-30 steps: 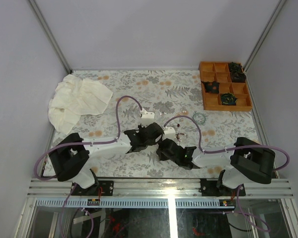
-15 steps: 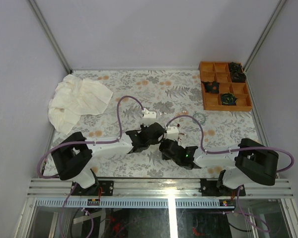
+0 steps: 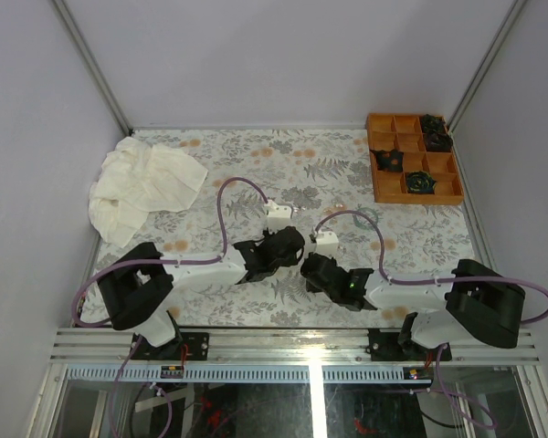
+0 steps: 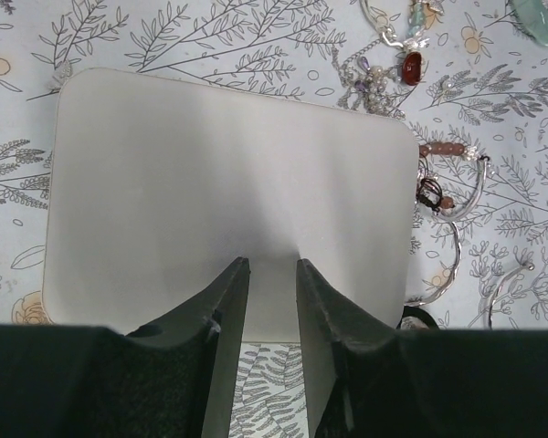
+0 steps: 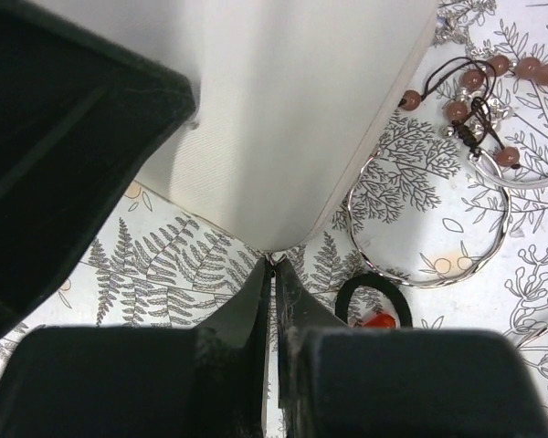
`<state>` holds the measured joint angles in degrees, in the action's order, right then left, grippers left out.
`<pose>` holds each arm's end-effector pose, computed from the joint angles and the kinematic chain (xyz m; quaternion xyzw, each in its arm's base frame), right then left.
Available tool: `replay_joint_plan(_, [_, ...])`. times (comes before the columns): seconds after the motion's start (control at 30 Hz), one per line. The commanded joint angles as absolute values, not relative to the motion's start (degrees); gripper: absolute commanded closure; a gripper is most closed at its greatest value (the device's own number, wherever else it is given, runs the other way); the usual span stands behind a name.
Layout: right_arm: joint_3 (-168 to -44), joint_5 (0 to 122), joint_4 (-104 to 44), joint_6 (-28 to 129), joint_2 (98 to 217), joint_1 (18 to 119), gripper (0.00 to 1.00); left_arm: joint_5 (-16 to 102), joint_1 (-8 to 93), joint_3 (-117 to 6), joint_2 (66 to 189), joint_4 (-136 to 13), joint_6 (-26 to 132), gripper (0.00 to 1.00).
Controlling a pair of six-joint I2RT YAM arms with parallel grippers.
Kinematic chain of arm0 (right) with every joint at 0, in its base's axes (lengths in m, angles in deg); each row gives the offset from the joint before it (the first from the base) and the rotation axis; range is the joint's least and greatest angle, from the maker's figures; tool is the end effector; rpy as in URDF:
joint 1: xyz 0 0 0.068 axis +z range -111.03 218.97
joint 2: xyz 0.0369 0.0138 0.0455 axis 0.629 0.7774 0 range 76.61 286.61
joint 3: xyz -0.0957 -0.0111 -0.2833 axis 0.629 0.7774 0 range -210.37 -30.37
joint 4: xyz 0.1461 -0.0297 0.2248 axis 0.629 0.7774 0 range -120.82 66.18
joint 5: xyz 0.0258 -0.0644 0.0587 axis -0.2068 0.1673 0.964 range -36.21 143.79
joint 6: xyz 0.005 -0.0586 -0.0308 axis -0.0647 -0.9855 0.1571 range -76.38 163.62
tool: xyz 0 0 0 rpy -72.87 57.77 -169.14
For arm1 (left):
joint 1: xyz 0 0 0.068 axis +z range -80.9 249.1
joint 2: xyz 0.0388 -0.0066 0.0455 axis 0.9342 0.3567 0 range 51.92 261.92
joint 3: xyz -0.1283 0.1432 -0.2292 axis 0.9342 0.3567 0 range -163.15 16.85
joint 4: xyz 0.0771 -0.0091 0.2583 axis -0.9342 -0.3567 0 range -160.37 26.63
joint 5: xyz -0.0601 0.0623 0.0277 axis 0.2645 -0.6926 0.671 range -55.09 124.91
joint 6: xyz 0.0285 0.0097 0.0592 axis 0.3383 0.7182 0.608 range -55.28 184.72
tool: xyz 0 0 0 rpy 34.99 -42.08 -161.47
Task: Organize the mixed jewelry
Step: Close the jewelry box at the center of the board.
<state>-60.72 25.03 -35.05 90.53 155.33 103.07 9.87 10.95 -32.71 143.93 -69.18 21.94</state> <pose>0.1374 0.2252 0.1655 -0.0376 0.8966 0.1816 0.4022 0.1977 -0.2761 0.1866 0.0454 0.9143 -0.1393 0.3776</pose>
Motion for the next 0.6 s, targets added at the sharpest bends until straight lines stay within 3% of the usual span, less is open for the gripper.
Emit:
replay_joint_plan(0.0, [-57.98,27.13,-35.15,90.26,151.33,99.31,1.0,14.96,10.69,-28.06,149.04,-79.12,21.31,0.72])
replay_joint_plan(0.57, [-56.28,31.56,-32.29,88.82,146.04,92.23,1.0,14.84,10.62,-28.08,148.88,-79.07,21.31,0.71])
